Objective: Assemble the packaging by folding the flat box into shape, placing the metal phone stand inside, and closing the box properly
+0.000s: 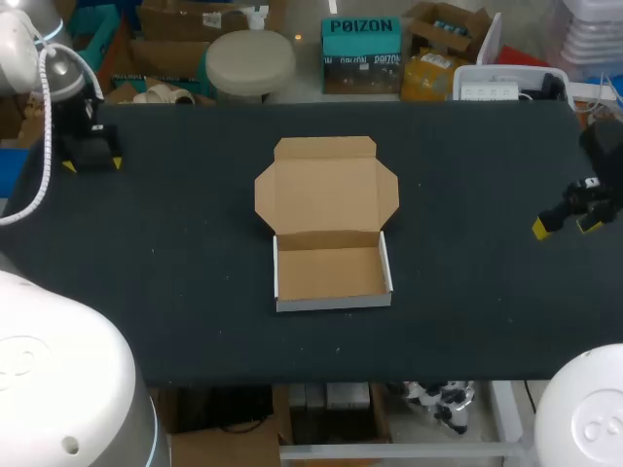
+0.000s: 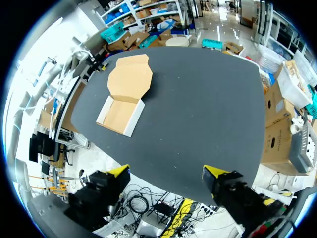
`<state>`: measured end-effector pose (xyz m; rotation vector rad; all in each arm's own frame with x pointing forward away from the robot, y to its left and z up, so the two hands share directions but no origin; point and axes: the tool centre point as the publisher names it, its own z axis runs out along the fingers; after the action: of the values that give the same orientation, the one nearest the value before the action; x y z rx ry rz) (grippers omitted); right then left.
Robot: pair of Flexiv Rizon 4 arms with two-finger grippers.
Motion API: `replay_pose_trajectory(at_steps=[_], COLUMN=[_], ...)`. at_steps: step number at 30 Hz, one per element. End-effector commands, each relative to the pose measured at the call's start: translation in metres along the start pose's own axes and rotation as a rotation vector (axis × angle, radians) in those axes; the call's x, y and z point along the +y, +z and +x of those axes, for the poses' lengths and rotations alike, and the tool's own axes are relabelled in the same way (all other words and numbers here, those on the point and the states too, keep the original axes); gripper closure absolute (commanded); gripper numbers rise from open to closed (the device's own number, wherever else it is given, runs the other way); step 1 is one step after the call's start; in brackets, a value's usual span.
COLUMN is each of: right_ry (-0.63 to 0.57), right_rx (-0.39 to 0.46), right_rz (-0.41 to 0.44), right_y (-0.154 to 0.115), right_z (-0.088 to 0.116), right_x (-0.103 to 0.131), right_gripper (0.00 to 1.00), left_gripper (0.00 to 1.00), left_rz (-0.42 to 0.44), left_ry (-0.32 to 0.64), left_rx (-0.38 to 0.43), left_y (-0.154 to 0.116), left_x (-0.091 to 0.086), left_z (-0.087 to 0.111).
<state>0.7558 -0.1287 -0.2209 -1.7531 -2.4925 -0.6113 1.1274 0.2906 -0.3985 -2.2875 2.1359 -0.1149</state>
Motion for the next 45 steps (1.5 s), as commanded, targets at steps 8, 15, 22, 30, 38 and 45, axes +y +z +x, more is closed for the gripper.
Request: replay_pose_trajectory(at_steps=[8, 15, 22, 30, 38, 45], right_ry=[0.001, 0.001, 0.001, 0.001, 0.001, 0.001], right_rx=[0.0, 0.0, 0.0, 0.0, 0.0, 0.0], right_rz=[0.005, 0.005, 0.005, 0.005, 0.005, 0.005], right_y=[-0.002, -0.002, -0.002, -0.002, -0.002, -0.002], right_z=[0.001, 0.001, 0.001, 0.001, 0.001, 0.001], right_x=[0.0, 0.0, 0.0, 0.0, 0.0, 0.0], right_gripper=[0.0, 0.0, 0.0, 0.0, 0.0, 0.0], left_gripper=[0.0, 0.0, 0.0, 0.0, 0.0, 0.0], left_rz=[-0.018, -0.015, -0.015, -0.018, -0.017, -0.015], left_ry=[0.011, 0.009, 0.016, 0.024, 0.024, 0.028], left_rx=[-0.004, -0.007, -0.012, -0.011, -0.012, -0.019], left_y=[0.002, 0.001, 0.001, 0.003, 0.002, 0.001], left_x=[-0.011, -0.016, -0.019, -0.025, -0.032, -0.037], left_z=[0.001, -0.004, -0.004, -0.004, -0.005, -0.004])
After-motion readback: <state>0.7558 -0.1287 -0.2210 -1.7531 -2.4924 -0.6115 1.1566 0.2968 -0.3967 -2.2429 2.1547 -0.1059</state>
